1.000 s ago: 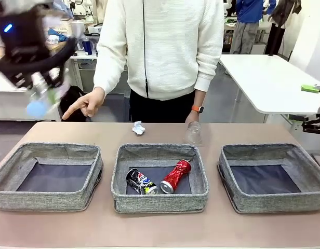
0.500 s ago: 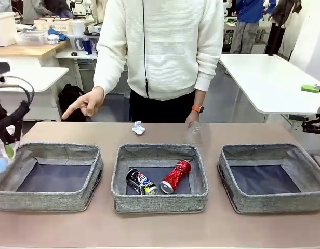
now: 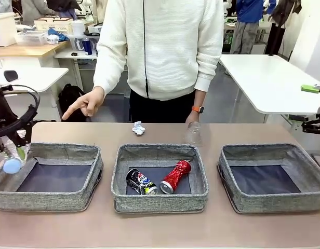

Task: Sort the waste into the appropriate baskets.
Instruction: Place the picked waste into the Fabric basket indicated by the person.

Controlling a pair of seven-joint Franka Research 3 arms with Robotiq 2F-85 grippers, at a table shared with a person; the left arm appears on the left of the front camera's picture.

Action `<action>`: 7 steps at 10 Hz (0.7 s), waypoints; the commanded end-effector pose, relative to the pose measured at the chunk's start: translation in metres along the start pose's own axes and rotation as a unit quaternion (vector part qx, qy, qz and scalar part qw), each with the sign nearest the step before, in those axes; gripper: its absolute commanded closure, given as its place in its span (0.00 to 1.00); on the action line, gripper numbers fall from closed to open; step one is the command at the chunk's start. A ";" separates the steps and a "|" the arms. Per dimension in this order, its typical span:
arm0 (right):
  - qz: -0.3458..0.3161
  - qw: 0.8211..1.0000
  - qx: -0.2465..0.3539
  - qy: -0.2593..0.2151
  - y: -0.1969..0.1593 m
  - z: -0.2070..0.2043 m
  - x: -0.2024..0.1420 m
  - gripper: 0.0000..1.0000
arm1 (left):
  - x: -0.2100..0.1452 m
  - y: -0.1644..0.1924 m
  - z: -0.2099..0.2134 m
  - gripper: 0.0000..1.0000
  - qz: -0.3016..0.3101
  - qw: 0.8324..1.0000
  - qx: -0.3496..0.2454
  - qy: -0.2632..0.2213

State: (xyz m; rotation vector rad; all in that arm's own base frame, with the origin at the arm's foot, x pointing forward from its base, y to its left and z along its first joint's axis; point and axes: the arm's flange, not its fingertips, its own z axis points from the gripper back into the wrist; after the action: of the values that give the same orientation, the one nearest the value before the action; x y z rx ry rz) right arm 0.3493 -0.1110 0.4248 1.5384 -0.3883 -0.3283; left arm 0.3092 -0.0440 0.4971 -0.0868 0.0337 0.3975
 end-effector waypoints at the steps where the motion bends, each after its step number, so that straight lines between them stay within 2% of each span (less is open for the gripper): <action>1: 0.010 1.000 0.010 -0.002 0.001 -0.001 0.001 0.00 | 0.003 -0.008 0.000 0.78 -0.006 1.000 -0.012 0.006; 2: 0.010 1.000 0.010 -0.002 0.001 -0.001 0.001 0.00 | 0.004 -0.010 -0.001 0.78 -0.008 1.000 -0.010 0.010; 3: 0.010 1.000 0.010 -0.002 0.001 -0.001 0.001 0.00 | 0.005 -0.011 -0.001 0.21 -0.010 1.000 -0.012 0.011; 4: 0.010 1.000 0.010 -0.002 0.001 -0.001 0.001 0.00 | 0.007 -0.012 0.000 0.21 -0.016 1.000 -0.013 0.012; 5: 0.010 1.000 0.010 -0.002 0.001 -0.001 0.001 0.00 | 0.008 -0.013 0.001 0.00 -0.017 1.000 -0.009 0.010; 6: 0.010 1.000 0.010 -0.002 0.001 -0.001 0.001 0.00 | 0.008 -0.015 0.002 0.17 -0.017 1.000 -0.011 0.008; 7: 0.010 1.000 0.010 -0.002 0.001 -0.001 0.001 0.00 | 0.009 -0.017 0.005 0.00 -0.017 1.000 -0.014 0.002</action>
State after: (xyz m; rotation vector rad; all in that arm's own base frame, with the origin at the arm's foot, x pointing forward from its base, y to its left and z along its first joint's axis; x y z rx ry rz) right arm 0.3493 -0.1110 0.4248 1.5384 -0.3883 -0.3282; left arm 0.3202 -0.0534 0.4998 -0.0950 0.0446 0.3704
